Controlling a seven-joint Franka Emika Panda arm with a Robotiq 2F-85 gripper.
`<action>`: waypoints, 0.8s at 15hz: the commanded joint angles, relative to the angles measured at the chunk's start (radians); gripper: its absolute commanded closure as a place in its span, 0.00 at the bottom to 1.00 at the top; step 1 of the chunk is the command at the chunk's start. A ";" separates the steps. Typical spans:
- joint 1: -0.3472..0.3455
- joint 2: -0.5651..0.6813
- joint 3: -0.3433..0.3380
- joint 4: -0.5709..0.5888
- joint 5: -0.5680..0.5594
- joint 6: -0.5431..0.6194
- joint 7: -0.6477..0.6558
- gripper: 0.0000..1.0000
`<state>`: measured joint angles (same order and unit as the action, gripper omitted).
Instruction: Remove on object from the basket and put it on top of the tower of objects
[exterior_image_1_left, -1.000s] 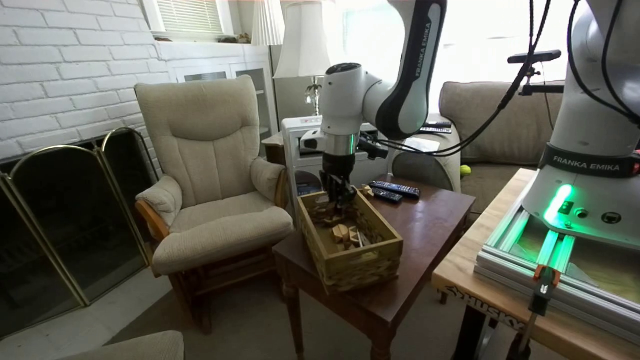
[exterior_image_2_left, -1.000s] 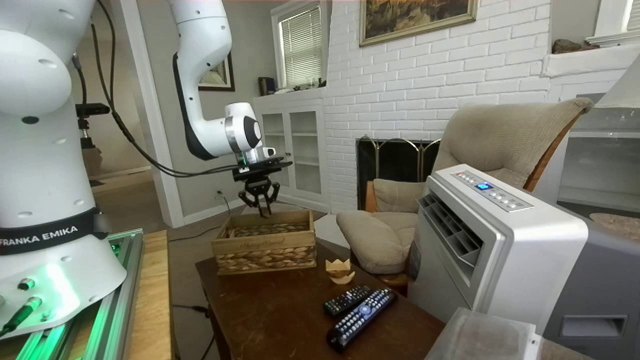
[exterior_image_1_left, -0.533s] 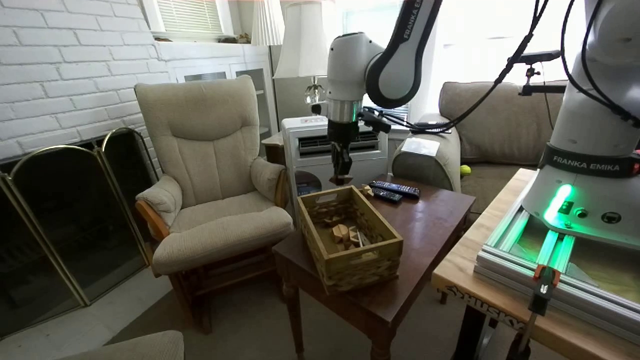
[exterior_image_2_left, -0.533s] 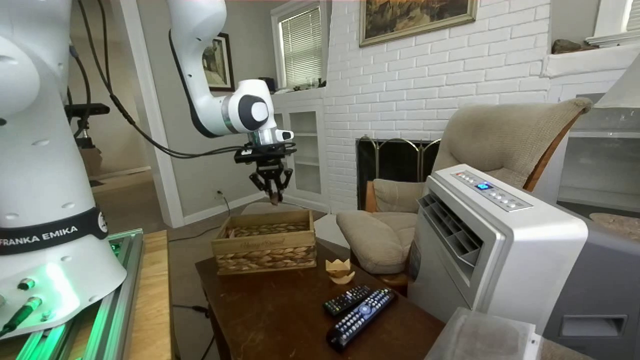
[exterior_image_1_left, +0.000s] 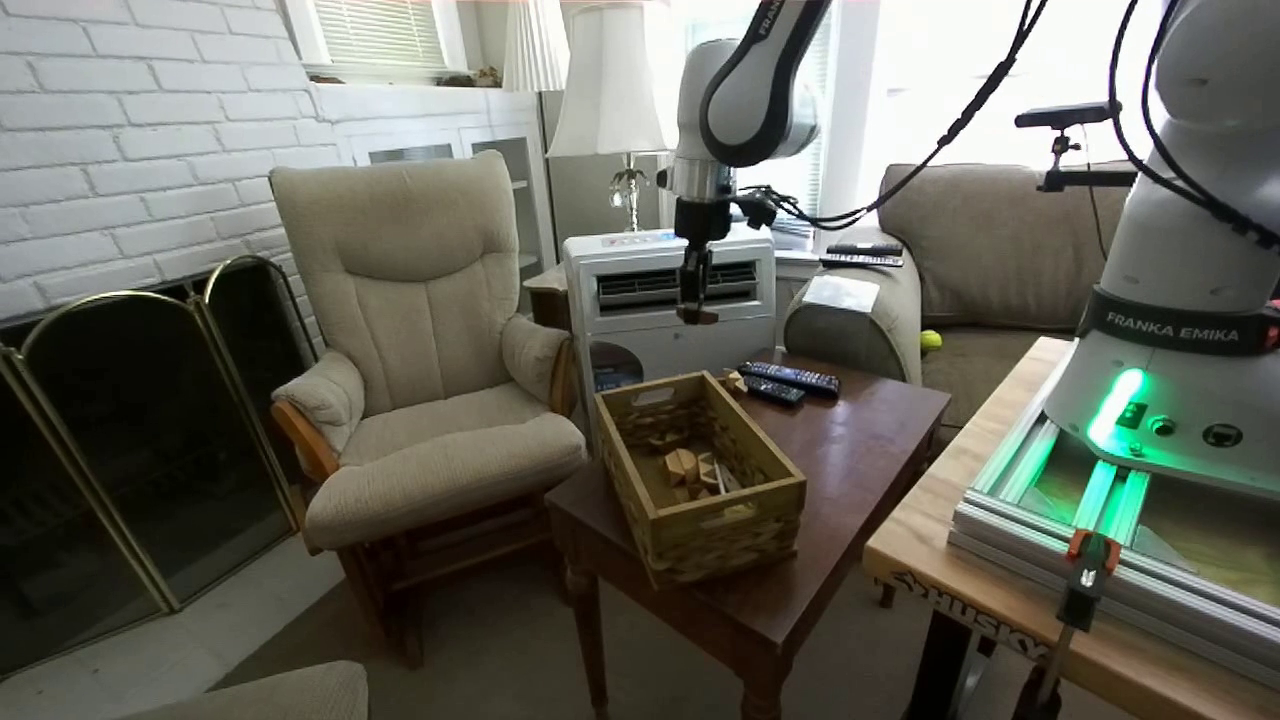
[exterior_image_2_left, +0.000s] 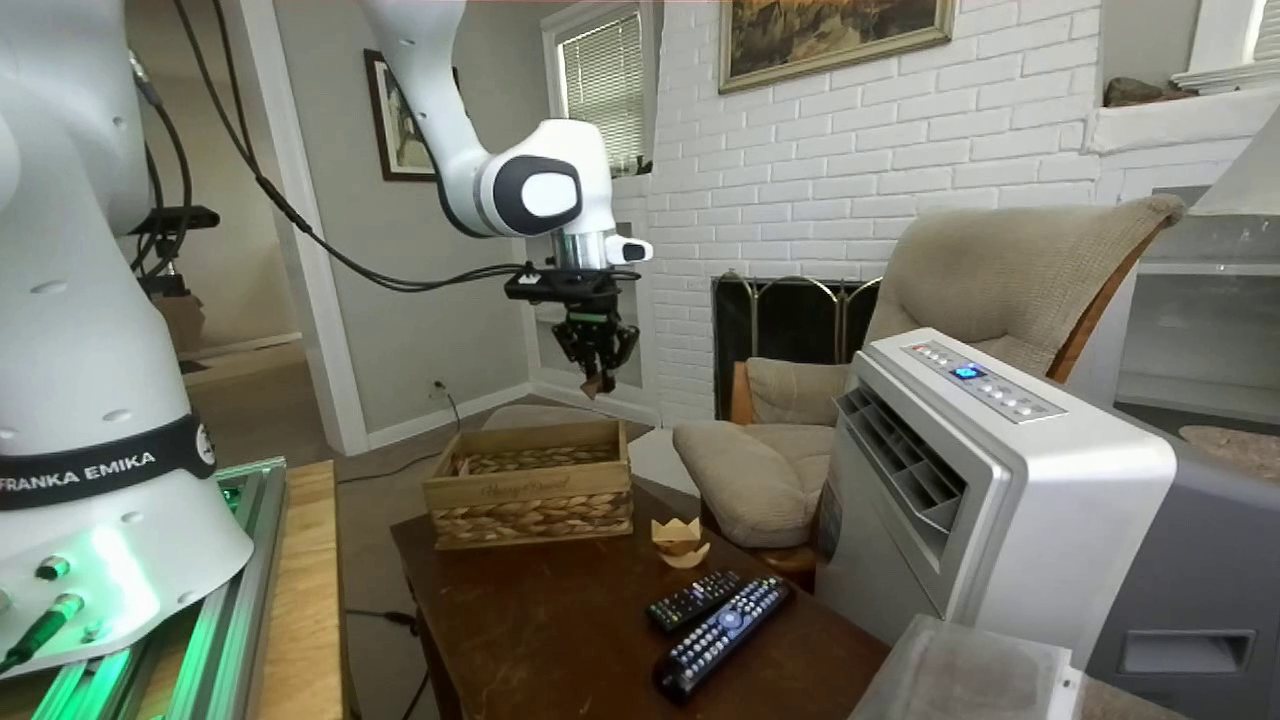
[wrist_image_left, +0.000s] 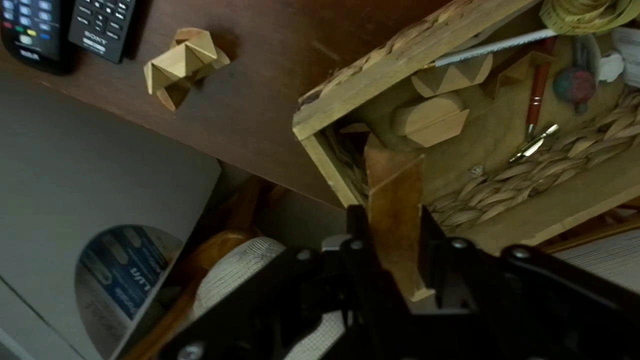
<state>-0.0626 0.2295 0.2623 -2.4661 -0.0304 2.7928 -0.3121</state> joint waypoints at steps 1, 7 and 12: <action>-0.005 -0.034 -0.069 -0.005 0.047 -0.061 -0.004 0.94; -0.010 0.000 -0.176 0.004 0.002 -0.053 -0.028 0.94; -0.010 0.055 -0.186 0.019 -0.055 -0.017 -0.130 0.94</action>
<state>-0.0695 0.2417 0.0782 -2.4657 -0.0454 2.7503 -0.3699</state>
